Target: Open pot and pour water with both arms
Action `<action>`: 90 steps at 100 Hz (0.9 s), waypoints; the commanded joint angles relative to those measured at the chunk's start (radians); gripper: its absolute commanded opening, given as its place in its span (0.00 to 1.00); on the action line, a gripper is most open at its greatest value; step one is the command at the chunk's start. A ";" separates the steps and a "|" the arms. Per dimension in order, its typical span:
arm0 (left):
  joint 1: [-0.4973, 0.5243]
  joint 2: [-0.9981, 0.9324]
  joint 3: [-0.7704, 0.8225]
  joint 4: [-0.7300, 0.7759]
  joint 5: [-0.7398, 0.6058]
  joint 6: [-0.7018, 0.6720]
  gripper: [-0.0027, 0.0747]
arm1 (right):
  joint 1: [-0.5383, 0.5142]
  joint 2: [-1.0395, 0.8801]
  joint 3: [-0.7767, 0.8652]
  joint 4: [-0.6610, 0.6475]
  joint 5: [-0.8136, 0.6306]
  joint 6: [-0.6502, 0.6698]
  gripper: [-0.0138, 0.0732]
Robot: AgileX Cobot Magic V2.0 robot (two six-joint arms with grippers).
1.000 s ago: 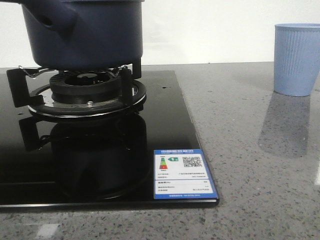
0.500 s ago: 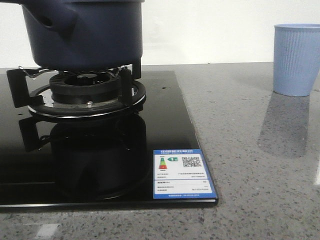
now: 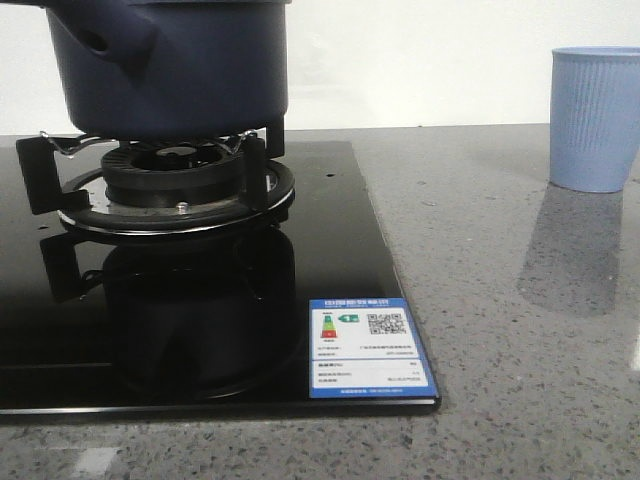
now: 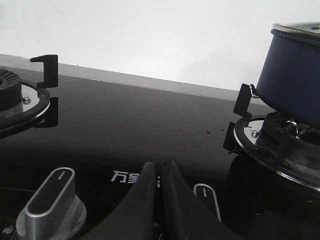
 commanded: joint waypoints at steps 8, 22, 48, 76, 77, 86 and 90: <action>-0.006 -0.025 0.033 -0.004 -0.074 -0.009 0.01 | 0.000 0.003 -0.028 0.015 -0.032 -0.003 0.08; -0.006 -0.025 0.033 -0.004 -0.074 -0.009 0.01 | 0.000 0.003 -0.028 0.015 -0.032 -0.003 0.08; -0.006 -0.025 0.033 -0.004 -0.074 -0.009 0.01 | 0.000 0.003 -0.028 0.015 -0.032 -0.003 0.08; -0.006 -0.025 0.033 -0.004 -0.074 -0.009 0.01 | 0.007 0.003 -0.026 0.191 0.032 -0.085 0.08; -0.006 -0.025 0.033 -0.004 -0.074 -0.009 0.01 | 0.010 0.003 -0.026 0.217 0.037 -0.125 0.08; -0.006 -0.025 0.033 -0.004 -0.074 -0.009 0.01 | 0.037 0.001 -0.026 0.584 0.090 -0.501 0.08; -0.006 -0.025 0.033 -0.004 -0.074 -0.009 0.01 | 0.052 -0.001 -0.026 0.741 0.103 -0.656 0.08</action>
